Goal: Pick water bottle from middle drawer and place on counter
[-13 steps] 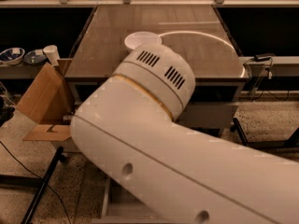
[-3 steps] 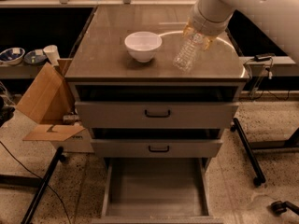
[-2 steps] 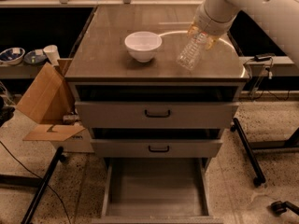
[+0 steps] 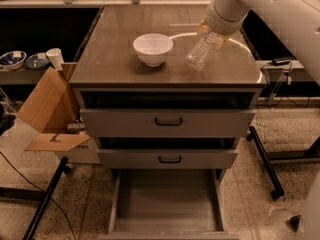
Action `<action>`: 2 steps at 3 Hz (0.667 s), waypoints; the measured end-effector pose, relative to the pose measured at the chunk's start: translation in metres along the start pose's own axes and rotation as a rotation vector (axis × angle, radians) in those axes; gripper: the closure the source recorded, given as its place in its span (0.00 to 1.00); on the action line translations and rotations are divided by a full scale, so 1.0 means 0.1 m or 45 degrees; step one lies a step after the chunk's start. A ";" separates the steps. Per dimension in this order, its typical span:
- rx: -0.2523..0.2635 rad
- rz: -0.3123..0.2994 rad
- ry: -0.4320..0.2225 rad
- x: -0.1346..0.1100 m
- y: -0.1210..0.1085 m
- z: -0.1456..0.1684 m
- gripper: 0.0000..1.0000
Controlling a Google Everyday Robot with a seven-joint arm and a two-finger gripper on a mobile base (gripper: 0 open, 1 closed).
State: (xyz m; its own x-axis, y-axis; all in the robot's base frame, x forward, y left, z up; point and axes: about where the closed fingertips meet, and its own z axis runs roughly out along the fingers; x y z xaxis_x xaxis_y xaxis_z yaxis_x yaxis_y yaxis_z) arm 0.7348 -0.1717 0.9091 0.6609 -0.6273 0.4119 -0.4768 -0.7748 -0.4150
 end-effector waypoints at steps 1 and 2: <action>0.005 0.019 0.009 0.05 -0.02 0.04 0.95; 0.009 0.045 0.015 0.09 -0.03 0.08 0.94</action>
Offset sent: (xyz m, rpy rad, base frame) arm 0.0181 -0.0070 0.0010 0.0385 -0.0241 -0.0584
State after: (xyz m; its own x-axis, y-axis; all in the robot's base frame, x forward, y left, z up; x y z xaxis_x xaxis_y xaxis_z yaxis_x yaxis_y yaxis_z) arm 0.7465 -0.1746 0.9072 0.6372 -0.6550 0.4062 -0.4954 -0.7518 -0.4352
